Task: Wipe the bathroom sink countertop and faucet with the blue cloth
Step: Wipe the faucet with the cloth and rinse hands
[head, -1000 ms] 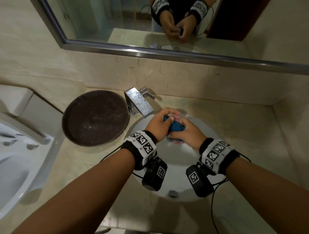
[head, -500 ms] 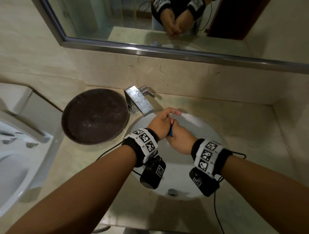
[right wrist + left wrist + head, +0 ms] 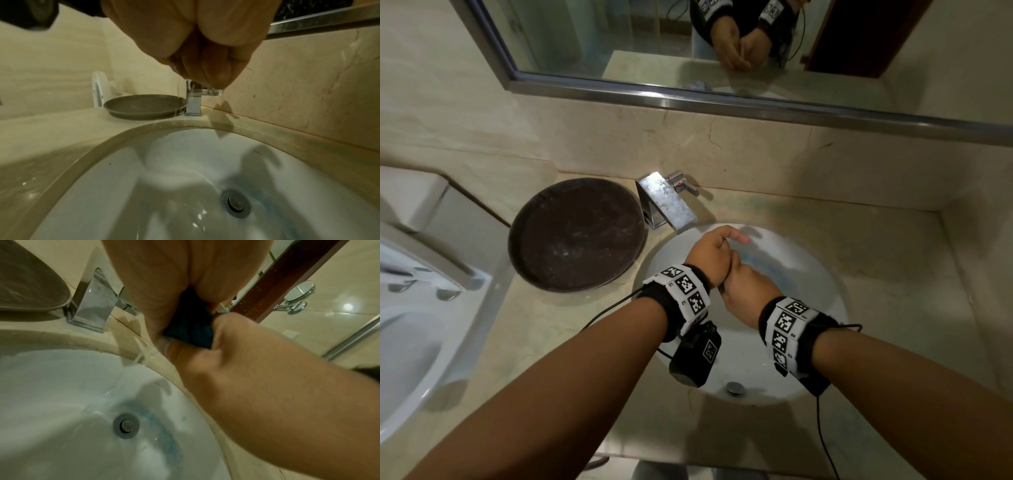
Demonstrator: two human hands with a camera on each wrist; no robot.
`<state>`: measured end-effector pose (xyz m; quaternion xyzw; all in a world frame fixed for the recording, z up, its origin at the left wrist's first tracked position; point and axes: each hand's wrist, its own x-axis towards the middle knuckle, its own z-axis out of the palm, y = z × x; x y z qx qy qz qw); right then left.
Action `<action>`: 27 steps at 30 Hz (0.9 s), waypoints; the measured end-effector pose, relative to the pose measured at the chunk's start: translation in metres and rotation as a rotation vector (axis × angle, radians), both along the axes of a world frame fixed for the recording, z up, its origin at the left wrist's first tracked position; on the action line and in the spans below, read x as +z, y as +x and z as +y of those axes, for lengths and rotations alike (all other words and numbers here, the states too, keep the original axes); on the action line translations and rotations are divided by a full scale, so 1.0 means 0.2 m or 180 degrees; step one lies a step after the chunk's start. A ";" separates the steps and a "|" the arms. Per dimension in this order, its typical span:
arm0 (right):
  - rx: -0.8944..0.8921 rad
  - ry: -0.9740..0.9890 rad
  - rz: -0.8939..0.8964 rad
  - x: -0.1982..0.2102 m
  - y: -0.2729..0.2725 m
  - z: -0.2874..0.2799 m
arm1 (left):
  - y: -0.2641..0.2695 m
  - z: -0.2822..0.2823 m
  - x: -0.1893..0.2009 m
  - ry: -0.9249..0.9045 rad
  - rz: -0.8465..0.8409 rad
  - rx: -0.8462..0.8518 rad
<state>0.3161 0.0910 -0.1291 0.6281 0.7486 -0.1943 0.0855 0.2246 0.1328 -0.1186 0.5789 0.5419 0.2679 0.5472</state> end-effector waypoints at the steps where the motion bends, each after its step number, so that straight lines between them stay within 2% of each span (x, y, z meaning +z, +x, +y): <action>1: 0.0012 0.0052 0.0009 0.00 0.00 0.00 | 0.00 0.00 0.00 -0.0027 -0.0019 -0.0014; 4: -0.0204 0.0031 0.0437 0.00 0.05 0.02 | -0.02 -0.01 -0.01 -0.0124 -0.0206 -0.0175; 9: -0.0774 -0.0101 0.1808 0.11 0.18 0.06 | -0.10 -0.01 0.03 -0.0073 -0.0286 -0.0382; 15: -0.0915 -0.0099 0.2036 0.26 0.26 0.03 | -0.21 -0.03 0.15 -0.0250 -0.0158 -0.0672; 18: -0.0916 -0.0127 0.2294 0.31 0.26 0.02 | -0.23 -0.01 0.22 -0.0151 -0.0268 -0.0622; 21: -0.1206 -0.0278 0.2706 0.35 0.26 0.02 | -0.22 0.01 0.28 0.0027 -0.0343 -0.0439; 25: -0.1257 -0.0421 0.2731 0.38 0.26 0.02 | -0.21 0.03 0.32 -0.0087 -0.0580 -0.0309; 27: -0.1229 -0.0397 0.3102 0.40 0.25 0.03 | -0.20 0.03 0.34 -0.0015 -0.0555 -0.0250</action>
